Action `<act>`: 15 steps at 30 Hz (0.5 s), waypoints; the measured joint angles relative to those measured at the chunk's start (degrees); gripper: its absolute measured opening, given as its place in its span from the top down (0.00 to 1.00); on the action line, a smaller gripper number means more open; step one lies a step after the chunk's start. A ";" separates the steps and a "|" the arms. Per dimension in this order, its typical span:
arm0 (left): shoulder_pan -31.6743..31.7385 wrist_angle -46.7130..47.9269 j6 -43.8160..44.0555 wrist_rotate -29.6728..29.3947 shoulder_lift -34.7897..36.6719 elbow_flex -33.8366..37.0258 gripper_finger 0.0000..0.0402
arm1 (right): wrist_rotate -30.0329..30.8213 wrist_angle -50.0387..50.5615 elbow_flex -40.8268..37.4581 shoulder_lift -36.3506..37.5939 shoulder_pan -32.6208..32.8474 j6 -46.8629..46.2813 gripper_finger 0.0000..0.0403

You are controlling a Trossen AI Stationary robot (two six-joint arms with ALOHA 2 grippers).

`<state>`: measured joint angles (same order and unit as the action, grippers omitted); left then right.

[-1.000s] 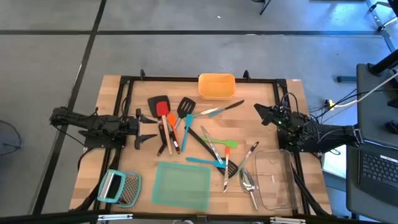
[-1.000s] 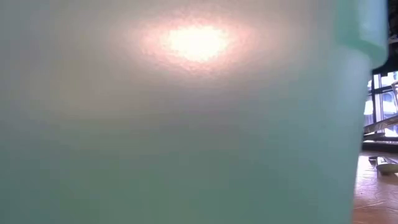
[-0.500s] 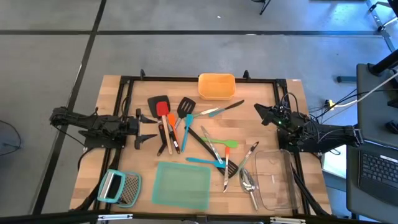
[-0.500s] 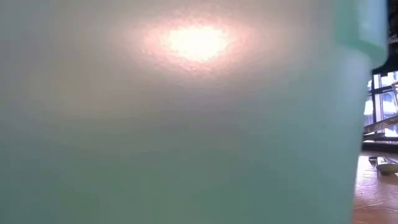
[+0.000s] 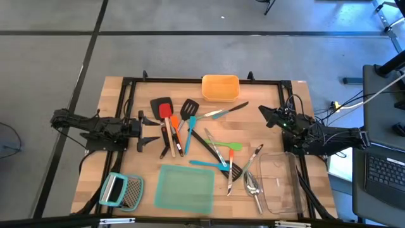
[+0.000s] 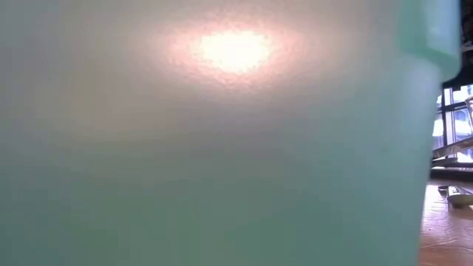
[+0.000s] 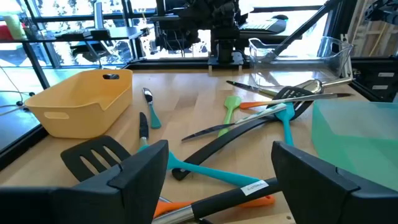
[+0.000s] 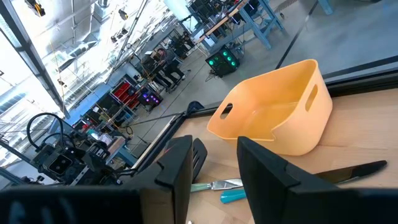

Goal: Pick & Place Kitchen Items

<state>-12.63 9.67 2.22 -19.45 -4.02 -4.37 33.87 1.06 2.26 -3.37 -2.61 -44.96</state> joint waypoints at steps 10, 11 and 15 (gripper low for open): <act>0.00 -1.49 -0.42 -1.26 -0.01 0.03 0.30 | 0.00 0.00 0.00 -0.01 0.01 -0.01 0.68; -0.01 -3.55 -1.10 -2.23 -0.01 0.06 0.30 | 0.01 0.00 0.00 0.00 0.01 0.00 0.68; 0.03 -16.86 -1.86 -3.43 -0.04 0.32 0.30 | 0.00 0.00 0.01 0.00 -0.01 0.01 0.68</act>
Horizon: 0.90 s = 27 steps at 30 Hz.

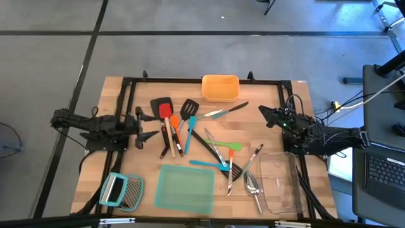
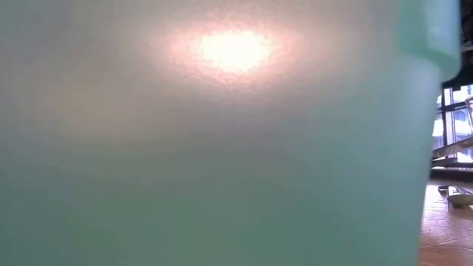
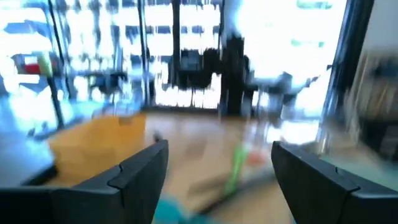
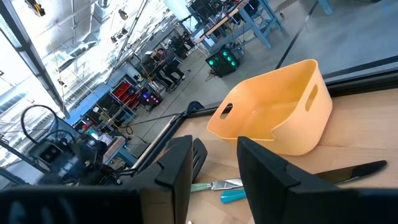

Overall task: Pick & Place Kitchen Items
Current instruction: Put the blue spatula into the blue bin

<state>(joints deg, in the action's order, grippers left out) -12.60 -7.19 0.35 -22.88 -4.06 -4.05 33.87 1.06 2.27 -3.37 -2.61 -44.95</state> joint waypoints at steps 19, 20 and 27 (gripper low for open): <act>0.02 -41.70 -13.26 9.18 -3.44 0.02 0.30 | 0.02 0.00 -0.01 0.02 0.02 0.01 0.68; 0.00 -42.77 -13.10 10.19 -3.80 0.04 0.30 | 0.02 0.00 0.00 0.00 0.00 0.01 0.68; 0.01 -48.29 -10.62 16.50 -4.55 0.04 0.30 | 0.02 0.00 -0.01 0.01 0.01 0.00 0.68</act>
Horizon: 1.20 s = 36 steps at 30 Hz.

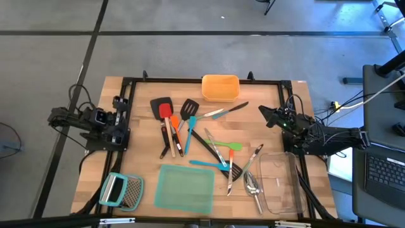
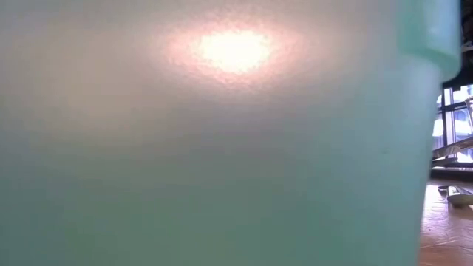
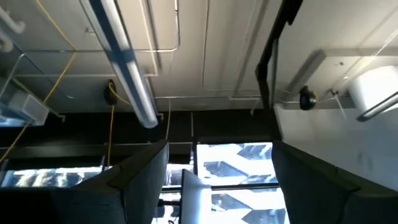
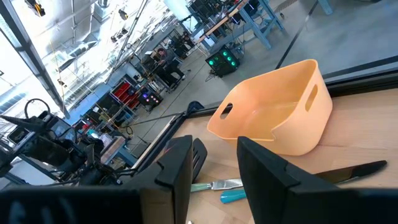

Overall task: Pick & Place Kitchen Items
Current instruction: Put the blue spatula into the blue bin

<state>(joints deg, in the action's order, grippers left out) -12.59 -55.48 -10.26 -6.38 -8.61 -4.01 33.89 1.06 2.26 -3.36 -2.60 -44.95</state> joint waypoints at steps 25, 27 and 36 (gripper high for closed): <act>0.01 -7.52 -12.96 -2.48 -0.01 0.00 0.30 | 0.00 0.00 0.00 0.00 -0.01 0.01 0.68; 0.01 -7.73 -13.46 -2.45 -0.01 0.00 0.30 | 0.00 0.00 0.00 0.00 -0.01 -0.02 0.68; 0.01 -6.05 -9.75 -1.78 -0.01 -0.87 0.30 | 0.00 0.00 0.00 -0.01 0.00 0.00 0.68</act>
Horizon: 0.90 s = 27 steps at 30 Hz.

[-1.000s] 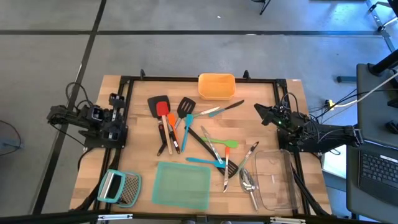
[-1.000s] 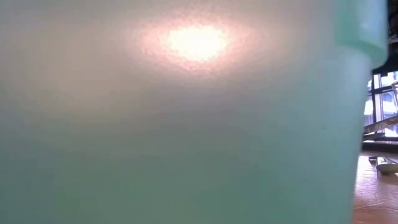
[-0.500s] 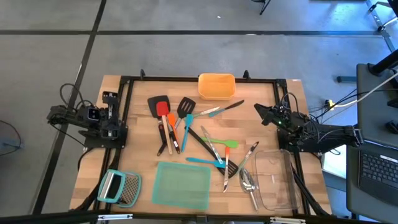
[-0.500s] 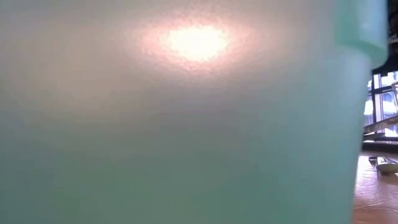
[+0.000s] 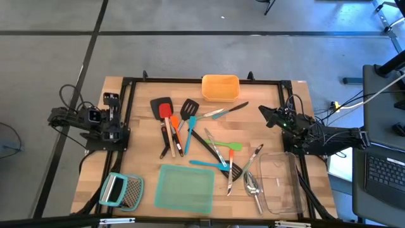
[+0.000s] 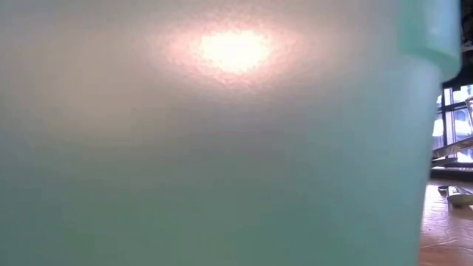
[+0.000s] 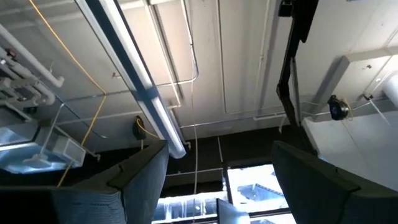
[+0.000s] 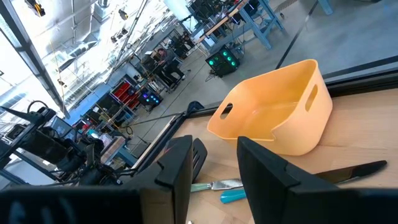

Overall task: Pick & Place Kitchen Items
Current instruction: Put the blue spatula into the blue bin

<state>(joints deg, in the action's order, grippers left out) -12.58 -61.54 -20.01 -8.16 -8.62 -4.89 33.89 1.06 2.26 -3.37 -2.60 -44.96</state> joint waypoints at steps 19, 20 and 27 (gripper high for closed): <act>0.00 10.33 -3.10 -20.13 -19.55 -11.80 0.30 | 0.30 -0.36 0.00 -0.01 0.01 0.24 0.68; 0.00 10.39 -3.09 -21.74 -21.13 -12.46 0.30 | 0.76 -0.93 0.02 0.00 -0.01 0.38 0.68; 0.03 8.11 1.16 -31.19 -30.03 -17.89 0.30 | 3.07 -12.65 0.01 -0.01 -0.04 0.86 0.68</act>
<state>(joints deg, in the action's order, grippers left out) -12.55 -53.43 -18.85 -39.35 -38.66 -22.77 36.96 -11.59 2.28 -3.38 -2.64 -44.09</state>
